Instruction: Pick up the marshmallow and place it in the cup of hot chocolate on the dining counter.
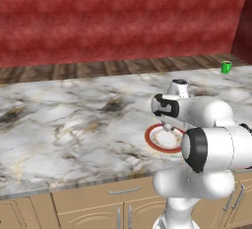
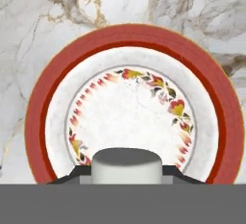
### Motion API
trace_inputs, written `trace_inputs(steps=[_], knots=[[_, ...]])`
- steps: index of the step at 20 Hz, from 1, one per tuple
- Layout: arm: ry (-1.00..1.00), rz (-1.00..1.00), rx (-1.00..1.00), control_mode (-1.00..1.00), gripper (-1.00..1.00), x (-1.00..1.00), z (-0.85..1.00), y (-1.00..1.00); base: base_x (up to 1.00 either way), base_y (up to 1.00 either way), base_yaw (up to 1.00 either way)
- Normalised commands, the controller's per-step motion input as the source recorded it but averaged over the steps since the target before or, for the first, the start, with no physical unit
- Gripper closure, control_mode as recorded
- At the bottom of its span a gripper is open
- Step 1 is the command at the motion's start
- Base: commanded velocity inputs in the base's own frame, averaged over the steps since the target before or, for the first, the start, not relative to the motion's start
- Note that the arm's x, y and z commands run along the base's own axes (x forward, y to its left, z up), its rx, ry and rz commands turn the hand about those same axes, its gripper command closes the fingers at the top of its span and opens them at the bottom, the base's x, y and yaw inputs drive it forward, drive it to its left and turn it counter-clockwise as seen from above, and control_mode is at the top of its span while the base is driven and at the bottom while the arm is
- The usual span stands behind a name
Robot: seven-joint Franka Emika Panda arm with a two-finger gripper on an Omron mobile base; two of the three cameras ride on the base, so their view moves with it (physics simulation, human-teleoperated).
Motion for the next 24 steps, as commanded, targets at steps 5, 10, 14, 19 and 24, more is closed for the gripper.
trace_inputs(steps=[5,10,14,19,24], knots=[[0.05,0.15,0.00,-1.00,1.00,-0.05,1.00,0.36,0.00,0.00,0.00],[0.03,0.30,0.00,-1.00,1.00,-0.16,0.90,0.31,0.00,0.00,0.00],[0.01,0.44,0.00,-1.00,1.00,-0.27,0.57,0.23,0.00,0.00,0.00],[-0.02,0.46,-0.02,-1.00,1.00,-0.38,0.35,0.10,0.00,0.00,0.00],[-0.10,0.44,-0.10,-1.00,1.00,-0.57,0.28,0.05,0.00,0.00,0.00]])
